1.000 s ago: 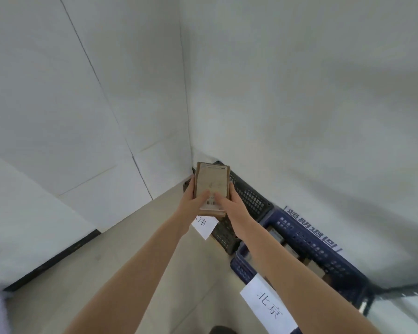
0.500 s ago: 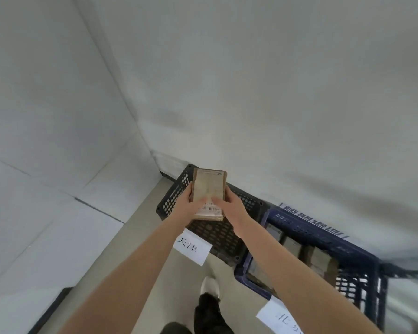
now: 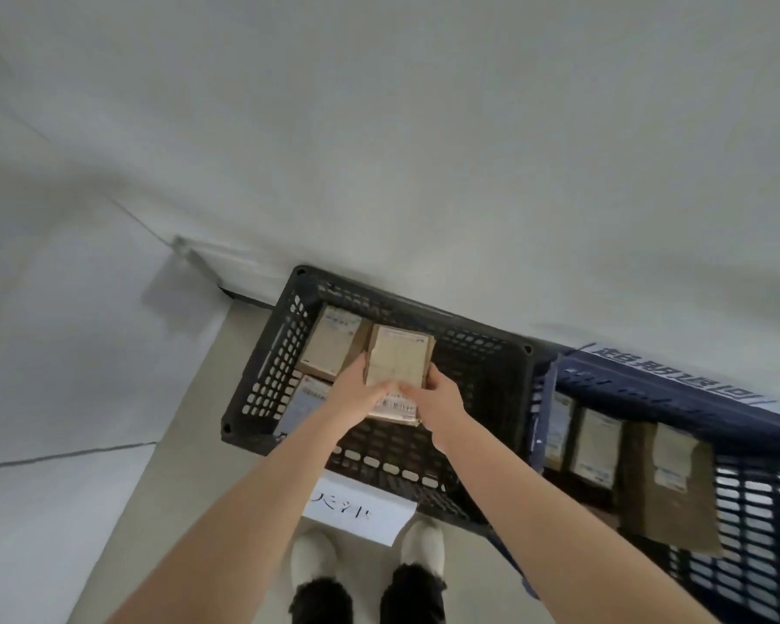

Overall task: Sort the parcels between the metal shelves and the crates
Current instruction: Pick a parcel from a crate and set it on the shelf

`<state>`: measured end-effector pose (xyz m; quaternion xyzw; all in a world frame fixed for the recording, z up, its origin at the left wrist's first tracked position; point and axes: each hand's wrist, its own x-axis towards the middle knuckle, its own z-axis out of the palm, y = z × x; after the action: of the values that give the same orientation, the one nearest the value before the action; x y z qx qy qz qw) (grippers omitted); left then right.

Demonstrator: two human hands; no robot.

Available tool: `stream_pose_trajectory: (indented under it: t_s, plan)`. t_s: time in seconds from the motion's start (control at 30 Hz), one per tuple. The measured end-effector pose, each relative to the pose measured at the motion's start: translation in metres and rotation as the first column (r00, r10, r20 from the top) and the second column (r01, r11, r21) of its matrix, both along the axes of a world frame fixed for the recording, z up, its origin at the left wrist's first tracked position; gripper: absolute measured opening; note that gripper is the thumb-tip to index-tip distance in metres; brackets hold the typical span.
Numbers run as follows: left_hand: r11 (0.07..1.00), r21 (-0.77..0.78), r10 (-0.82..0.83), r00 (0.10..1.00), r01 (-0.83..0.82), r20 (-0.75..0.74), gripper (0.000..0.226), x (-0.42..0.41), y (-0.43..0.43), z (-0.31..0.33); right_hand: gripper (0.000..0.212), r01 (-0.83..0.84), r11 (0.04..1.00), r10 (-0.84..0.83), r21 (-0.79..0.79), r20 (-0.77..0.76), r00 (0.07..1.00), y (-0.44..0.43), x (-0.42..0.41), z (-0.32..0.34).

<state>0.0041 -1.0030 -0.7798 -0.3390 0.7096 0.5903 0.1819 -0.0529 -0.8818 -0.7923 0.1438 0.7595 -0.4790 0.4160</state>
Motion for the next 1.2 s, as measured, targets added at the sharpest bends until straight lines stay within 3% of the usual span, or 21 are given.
stream_pose_trajectory:
  t_s: [0.23,0.43,0.9,1.07,1.2]
  plan:
    - [0.999,-0.015,-0.045,0.998,0.045,0.038,0.051,-0.019,-0.013,-0.139,0.068,0.177,0.984,-0.177,0.014,0.138,0.975,-0.010,-0.011,-0.145]
    - [0.994,-0.095,-0.041,0.998,0.045,0.047,0.052,-0.034,-0.011,-0.198,0.055,0.229,0.973,-0.228,-0.001,0.087,0.970,-0.019,-0.017,-0.194]
    - [0.940,-0.339,0.062,0.994,-0.027,0.093,0.037,-0.042,0.007,-0.223,0.044,0.237,0.967,-0.229,0.089,-0.094,0.969,-0.031,-0.018,-0.209]
    - [0.957,-0.289,0.063,0.996,-0.041,0.068,0.040,-0.037,0.007,-0.214,0.046,0.173,0.983,-0.171,0.060,-0.039,0.985,-0.024,-0.017,-0.202]
    - [0.921,-0.384,0.065,0.998,-0.067,-0.019,0.040,-0.025,0.010,-0.198,0.055,0.195,0.976,-0.199,0.095,0.034,0.979,-0.026,-0.021,-0.196]
